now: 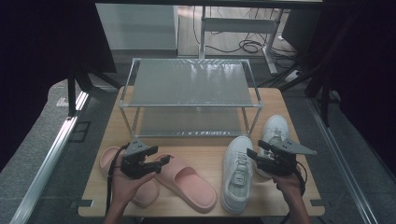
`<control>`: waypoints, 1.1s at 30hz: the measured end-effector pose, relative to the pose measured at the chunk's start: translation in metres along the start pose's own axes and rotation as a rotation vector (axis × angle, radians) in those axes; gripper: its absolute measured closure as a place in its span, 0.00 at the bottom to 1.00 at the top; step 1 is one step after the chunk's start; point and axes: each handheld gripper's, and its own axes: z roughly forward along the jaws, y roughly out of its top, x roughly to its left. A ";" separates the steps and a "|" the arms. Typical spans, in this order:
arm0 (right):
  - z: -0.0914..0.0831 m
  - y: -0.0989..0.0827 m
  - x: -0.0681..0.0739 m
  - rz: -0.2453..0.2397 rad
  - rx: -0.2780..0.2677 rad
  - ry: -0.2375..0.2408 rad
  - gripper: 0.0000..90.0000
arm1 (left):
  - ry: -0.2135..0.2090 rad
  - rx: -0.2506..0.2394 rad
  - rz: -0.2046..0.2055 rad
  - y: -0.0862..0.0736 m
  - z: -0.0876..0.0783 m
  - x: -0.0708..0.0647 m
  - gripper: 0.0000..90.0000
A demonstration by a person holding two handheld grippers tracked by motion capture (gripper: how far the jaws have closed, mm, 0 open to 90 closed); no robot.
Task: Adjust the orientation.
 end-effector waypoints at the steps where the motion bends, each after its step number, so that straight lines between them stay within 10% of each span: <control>1: -0.001 0.000 -0.001 0.004 -0.002 0.004 0.43 | 0.004 0.009 0.003 -0.001 0.001 0.000 0.43; 9: -0.010 -0.004 0.004 -0.033 -0.018 0.013 0.46 | -0.005 0.005 0.015 -0.009 0.001 0.002 0.44; 19: -0.006 -0.001 0.021 -0.065 -0.030 0.006 0.45 | -0.006 -0.029 0.023 -0.009 -0.010 -0.004 0.97; 33: -0.008 -0.002 0.023 -0.019 -0.016 0.053 0.47 | 0.002 0.007 0.015 -0.011 -0.004 -0.008 1.00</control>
